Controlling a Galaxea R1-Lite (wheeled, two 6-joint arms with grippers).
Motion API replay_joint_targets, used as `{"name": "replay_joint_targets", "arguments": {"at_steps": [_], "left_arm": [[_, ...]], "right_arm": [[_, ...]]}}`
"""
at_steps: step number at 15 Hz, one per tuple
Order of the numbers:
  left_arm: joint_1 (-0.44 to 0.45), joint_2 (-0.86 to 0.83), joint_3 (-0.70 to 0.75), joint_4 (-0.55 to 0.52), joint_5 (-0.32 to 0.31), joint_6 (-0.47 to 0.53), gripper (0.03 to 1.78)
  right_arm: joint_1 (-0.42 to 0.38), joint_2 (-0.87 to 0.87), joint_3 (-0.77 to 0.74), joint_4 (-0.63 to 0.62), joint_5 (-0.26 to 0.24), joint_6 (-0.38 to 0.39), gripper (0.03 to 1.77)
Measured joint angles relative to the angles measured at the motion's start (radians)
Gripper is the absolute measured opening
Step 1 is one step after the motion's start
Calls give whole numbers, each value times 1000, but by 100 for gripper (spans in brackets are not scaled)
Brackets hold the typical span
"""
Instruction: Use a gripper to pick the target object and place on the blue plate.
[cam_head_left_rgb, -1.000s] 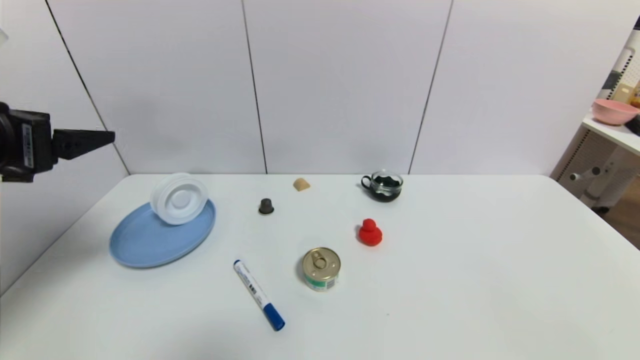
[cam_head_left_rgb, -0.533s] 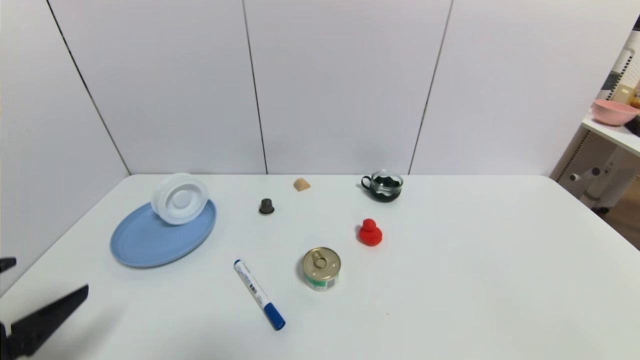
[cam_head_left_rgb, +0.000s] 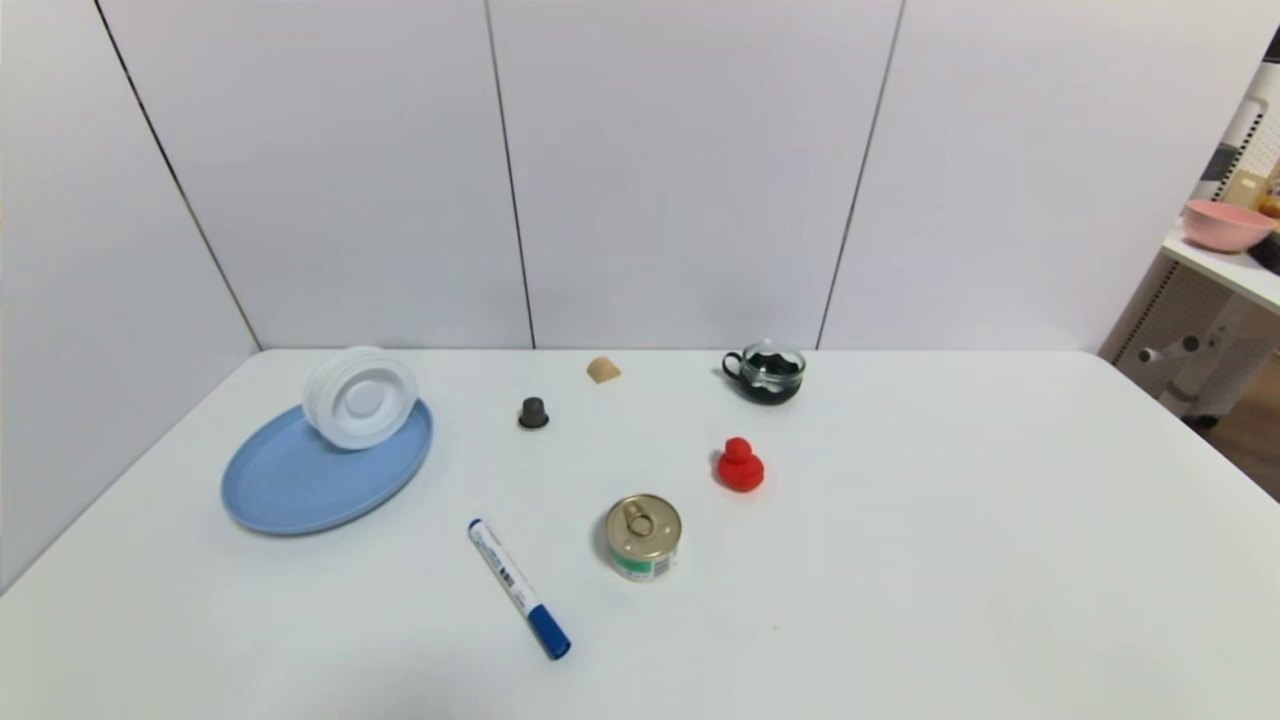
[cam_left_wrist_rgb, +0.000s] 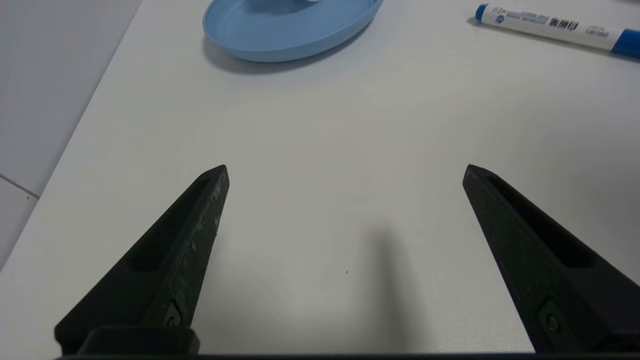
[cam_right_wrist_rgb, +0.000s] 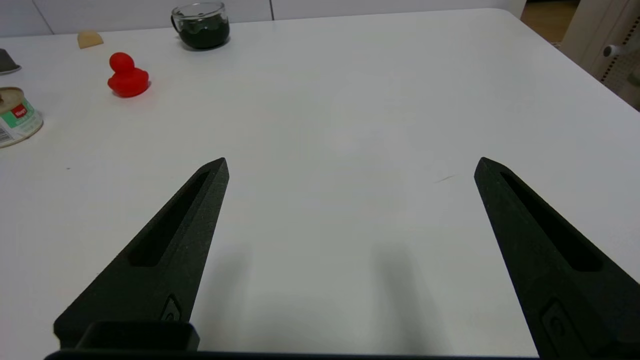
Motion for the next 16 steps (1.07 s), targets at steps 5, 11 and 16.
{"name": "replay_joint_targets", "arguments": {"at_steps": [5, 11, 16], "left_arm": [[-3, -136, 24, 12, 15, -72, 169], [-3, -154, 25, 9, 50, -159, 169], [-3, -155, 25, 9, 50, -159, 169]], "right_arm": [[0, 0, 0, 0, 0, 0, 170], [0, 0, 0, 0, 0, 0, 170], [0, 0, 0, 0, 0, 0, 170]]}}
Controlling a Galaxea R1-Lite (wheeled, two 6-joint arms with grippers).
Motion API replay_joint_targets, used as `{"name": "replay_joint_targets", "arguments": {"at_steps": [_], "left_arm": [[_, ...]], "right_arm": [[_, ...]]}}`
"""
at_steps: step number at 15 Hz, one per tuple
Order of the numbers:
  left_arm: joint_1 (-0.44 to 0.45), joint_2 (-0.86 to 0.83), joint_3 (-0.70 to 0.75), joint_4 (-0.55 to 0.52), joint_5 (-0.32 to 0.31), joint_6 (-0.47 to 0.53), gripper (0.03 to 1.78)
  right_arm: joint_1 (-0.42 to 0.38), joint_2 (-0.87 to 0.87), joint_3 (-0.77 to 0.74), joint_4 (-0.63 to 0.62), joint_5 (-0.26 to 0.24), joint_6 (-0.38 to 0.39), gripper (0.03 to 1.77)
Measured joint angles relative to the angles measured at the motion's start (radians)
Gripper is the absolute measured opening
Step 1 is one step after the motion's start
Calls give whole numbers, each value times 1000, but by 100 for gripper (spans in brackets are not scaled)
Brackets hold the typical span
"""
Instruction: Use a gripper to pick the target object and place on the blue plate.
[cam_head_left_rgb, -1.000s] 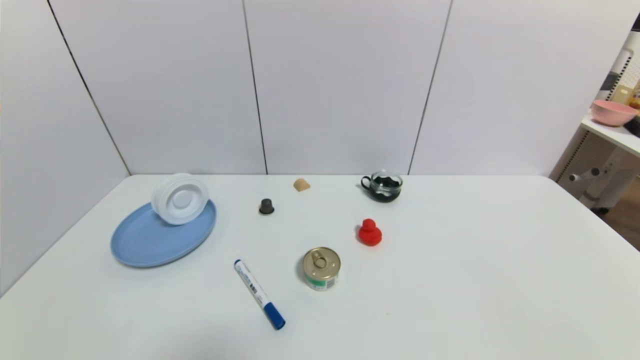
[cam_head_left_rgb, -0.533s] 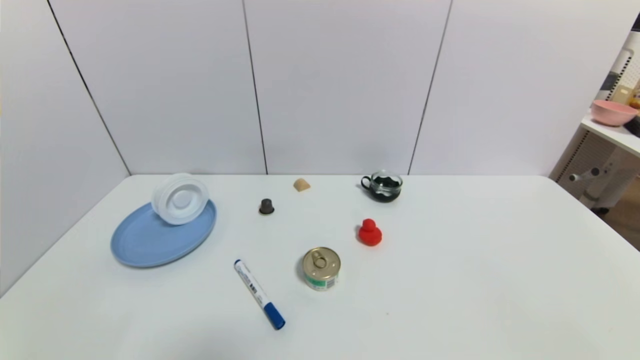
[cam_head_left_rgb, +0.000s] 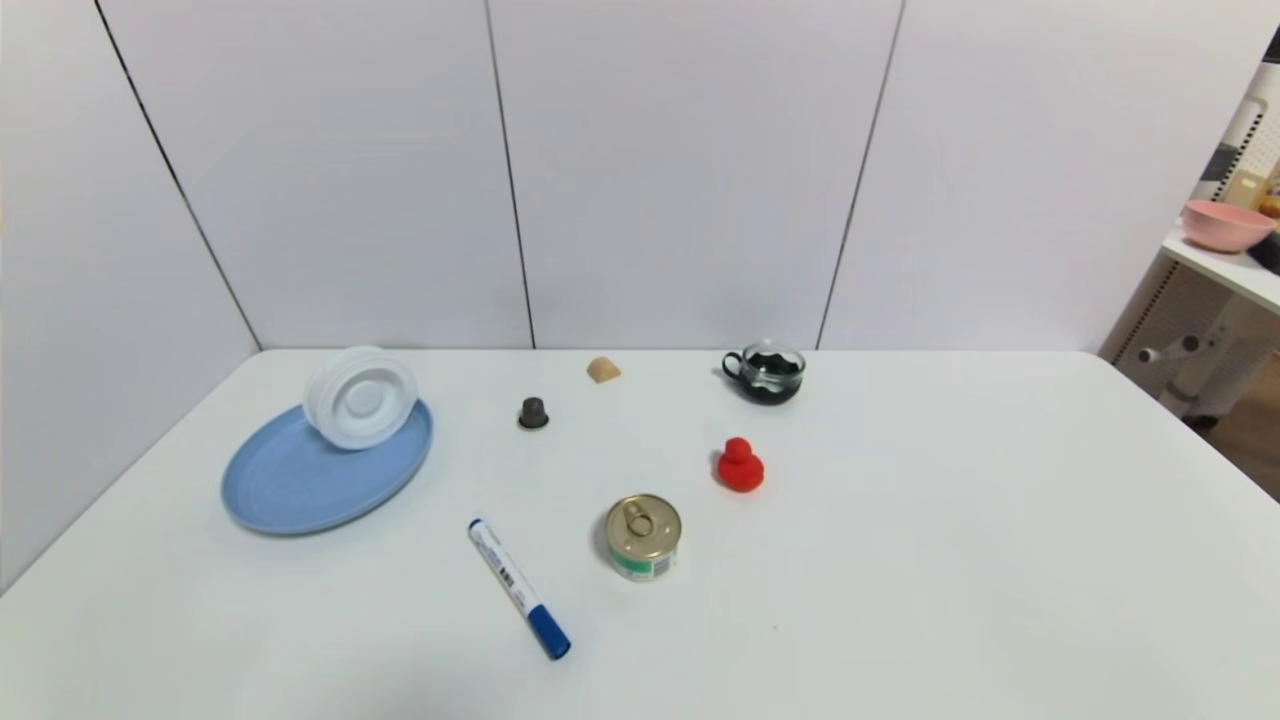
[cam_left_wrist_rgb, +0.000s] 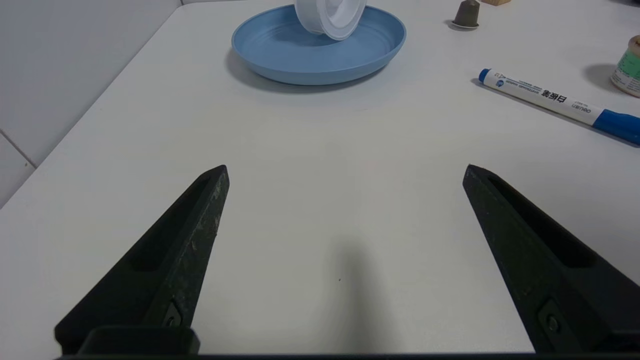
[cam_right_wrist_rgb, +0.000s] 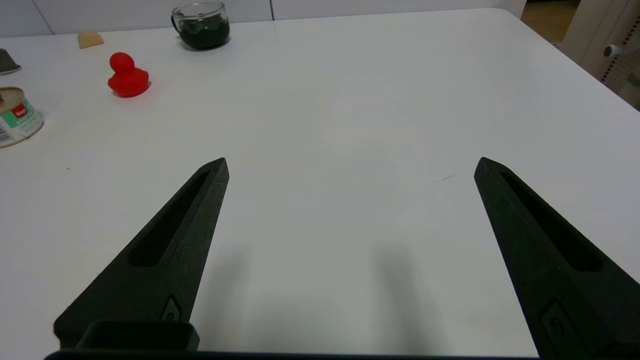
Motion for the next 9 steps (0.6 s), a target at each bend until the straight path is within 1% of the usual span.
{"name": "replay_joint_targets", "arguments": {"at_steps": [9], "left_arm": [[0, 0, 0, 0, 0, 0, 169]], "right_arm": [[0, 0, 0, 2, 0, -3, 170]]}}
